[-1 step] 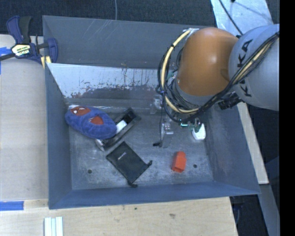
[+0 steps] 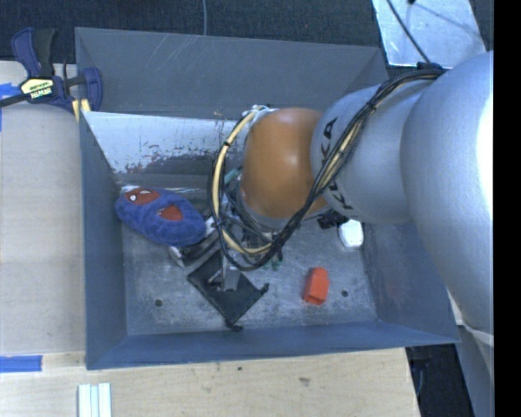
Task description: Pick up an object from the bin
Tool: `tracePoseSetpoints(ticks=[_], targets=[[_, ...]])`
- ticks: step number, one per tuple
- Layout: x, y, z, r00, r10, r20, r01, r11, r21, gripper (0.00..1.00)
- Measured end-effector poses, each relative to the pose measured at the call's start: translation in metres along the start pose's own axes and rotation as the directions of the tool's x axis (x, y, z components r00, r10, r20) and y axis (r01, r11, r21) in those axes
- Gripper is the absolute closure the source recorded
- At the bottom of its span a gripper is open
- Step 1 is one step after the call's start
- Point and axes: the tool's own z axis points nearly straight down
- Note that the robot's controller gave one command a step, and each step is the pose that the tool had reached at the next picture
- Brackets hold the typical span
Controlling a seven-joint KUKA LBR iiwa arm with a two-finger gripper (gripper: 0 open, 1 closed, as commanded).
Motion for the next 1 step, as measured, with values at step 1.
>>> tracePoseSetpoints(ticks=[1], targets=[[-0.0028, -0.0038, -0.0062, 1.000, 0.005, 0.005, -0.005, 1.000, 0.002, 1.00]])
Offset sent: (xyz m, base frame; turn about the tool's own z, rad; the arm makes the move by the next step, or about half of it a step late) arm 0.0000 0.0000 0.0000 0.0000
